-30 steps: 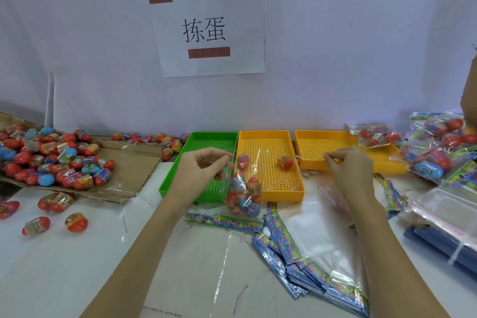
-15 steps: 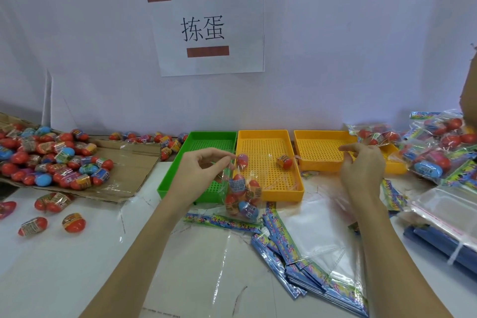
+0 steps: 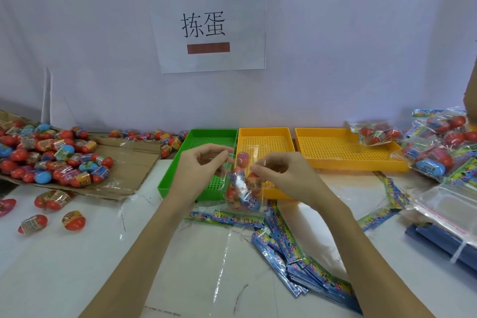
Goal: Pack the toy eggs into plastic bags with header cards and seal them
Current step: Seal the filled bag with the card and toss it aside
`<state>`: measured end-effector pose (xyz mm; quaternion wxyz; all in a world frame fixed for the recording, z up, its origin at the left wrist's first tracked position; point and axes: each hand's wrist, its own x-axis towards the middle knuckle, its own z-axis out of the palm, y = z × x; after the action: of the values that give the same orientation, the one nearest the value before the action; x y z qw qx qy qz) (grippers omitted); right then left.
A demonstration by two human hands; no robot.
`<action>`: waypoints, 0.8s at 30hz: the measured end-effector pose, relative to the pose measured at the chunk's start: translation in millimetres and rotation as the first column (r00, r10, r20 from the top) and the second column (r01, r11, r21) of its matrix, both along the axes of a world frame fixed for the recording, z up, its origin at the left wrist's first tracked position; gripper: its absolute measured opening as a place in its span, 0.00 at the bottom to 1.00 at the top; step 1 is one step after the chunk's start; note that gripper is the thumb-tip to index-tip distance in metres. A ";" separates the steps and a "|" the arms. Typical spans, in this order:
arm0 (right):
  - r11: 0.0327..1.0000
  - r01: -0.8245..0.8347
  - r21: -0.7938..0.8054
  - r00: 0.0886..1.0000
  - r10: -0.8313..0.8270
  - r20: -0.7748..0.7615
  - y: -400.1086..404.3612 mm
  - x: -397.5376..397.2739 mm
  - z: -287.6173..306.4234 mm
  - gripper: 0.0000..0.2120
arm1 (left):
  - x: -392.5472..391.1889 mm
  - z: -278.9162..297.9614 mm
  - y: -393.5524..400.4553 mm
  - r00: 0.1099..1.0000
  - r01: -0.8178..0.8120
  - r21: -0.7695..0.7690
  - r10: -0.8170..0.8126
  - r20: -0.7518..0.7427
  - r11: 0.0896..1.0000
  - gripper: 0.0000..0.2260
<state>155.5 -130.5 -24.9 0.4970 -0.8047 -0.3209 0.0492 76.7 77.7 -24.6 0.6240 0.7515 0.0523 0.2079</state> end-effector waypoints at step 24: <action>0.951 0.019 0.307 0.963 0.065 -0.263 -28.3 10.5 5.2 0.08 | 2.2 -4.2 17.9 0.977 0.211 -0.148 -0.212 0.009 0.966 0.10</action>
<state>166.0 -158.9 -19.7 0.6544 -0.6996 -0.2634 0.1137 78.9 95.6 -28.8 0.6965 0.7050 -0.0107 0.1332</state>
